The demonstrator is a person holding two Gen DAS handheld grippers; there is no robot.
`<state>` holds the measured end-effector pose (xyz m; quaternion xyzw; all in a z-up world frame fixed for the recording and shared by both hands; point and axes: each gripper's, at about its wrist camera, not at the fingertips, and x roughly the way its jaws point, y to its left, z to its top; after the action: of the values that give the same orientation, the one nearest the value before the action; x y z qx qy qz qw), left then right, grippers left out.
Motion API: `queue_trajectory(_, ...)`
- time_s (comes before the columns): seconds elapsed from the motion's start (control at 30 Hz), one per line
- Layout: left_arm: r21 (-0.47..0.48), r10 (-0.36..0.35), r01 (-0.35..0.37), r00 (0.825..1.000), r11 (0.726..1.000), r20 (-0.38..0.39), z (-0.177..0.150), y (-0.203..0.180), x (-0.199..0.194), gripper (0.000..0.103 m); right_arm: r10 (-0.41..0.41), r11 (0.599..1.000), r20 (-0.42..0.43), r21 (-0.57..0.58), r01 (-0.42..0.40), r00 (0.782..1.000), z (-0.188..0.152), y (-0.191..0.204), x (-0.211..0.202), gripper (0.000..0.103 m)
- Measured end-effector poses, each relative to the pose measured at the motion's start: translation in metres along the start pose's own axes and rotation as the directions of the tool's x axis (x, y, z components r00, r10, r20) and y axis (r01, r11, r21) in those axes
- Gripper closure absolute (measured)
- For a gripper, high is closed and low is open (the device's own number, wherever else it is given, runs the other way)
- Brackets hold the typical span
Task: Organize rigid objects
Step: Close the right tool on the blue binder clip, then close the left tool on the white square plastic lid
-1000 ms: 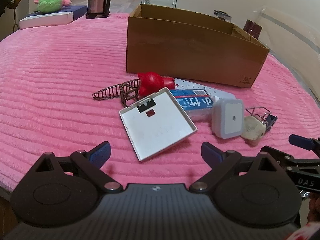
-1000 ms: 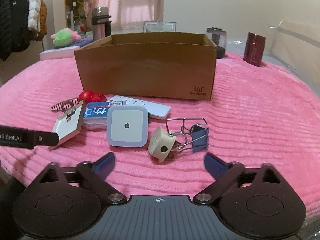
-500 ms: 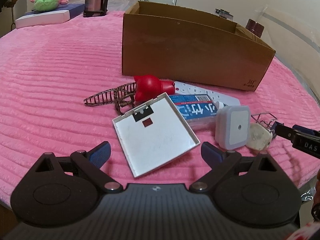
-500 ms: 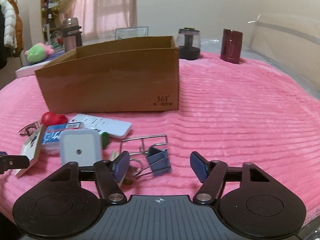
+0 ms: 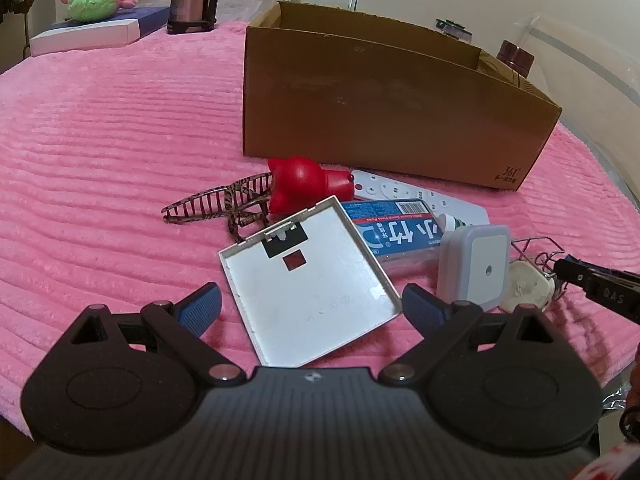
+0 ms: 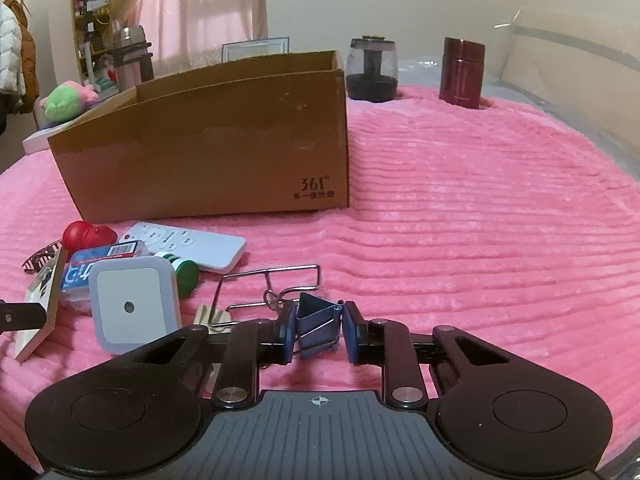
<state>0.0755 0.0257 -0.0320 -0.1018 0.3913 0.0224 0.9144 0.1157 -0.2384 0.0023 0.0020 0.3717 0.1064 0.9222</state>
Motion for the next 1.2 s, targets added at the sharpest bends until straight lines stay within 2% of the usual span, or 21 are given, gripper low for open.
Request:
queue_trajectory(0.23, -0.005, 0.01, -0.01, 1.0, 1.0, 0.004, 0.001, 0.002, 0.0, 0.008, -0.082, 0.993, 0.016, -0.081, 0.083, 0.996, -0.003, -0.003, -0.011, 0.083)
queue_trajectory(0.37, -0.03, 0.027, -0.027, 1.0, 0.999, 0.004, 0.003, 0.006, 0.005, 0.008, -0.101, 0.993, 0.012, -0.059, 0.101, 0.995, -0.008, -0.011, -0.015, 0.083)
queue_trajectory(0.43, -0.069, 0.022, -0.022, 1.0, 0.997, -0.005, 0.005, 0.011, 0.009, 0.008, -0.098, 0.994, 0.0, -0.043, 0.098, 0.995, -0.012, -0.014, -0.015, 0.083)
queue_trajectory(0.53, -0.157, -0.023, 0.02, 1.0, 0.987, -0.018, 0.006, 0.018, 0.014, 0.008, -0.095, 0.995, -0.007, -0.032, 0.095, 0.995, -0.016, -0.014, -0.016, 0.083)
queue_trajectory(0.63, -0.203, -0.06, 0.055, 0.998, 0.978, -0.016, 0.007, 0.018, 0.014, 0.007, -0.092, 0.995, -0.008, -0.03, 0.092, 0.996, -0.017, -0.013, -0.017, 0.083)
queue_trajectory(0.73, -0.279, -0.092, 0.084, 0.996, 0.957, -0.016, 0.005, 0.02, 0.011, 0.001, -0.09, 0.995, -0.008, -0.031, 0.09, 0.996, -0.017, -0.012, -0.018, 0.083)
queue_trajectory(0.87, -0.358, -0.088, 0.067, 0.995, 0.931, -0.043, 0.0, 0.019, 0.018, 0.001, -0.086, 0.996, -0.008, -0.036, 0.086, 0.996, -0.017, -0.01, -0.016, 0.083)
queue_trajectory(1.0, -0.335, -0.059, 0.037, 0.997, 0.941, -0.055, -0.001, 0.013, 0.023, 0.001, -0.085, 0.996, -0.008, -0.043, 0.084, 0.996, -0.018, -0.008, -0.016, 0.083)
queue_trajectory(1.13, -0.255, -0.055, 0.031, 0.994, 0.967, -0.09, -0.002, 0.016, 0.02, 0.006, -0.083, 0.996, -0.006, -0.04, 0.082, 0.997, -0.018, -0.008, -0.017, 0.083)
queue_trajectory(1.2, -0.205, -0.036, 0.013, 0.993, 0.979, -0.109, -0.005, 0.022, 0.016, 0.016, -0.08, 0.996, -0.002, -0.038, 0.08, 0.997, -0.017, -0.008, -0.018, 0.083)
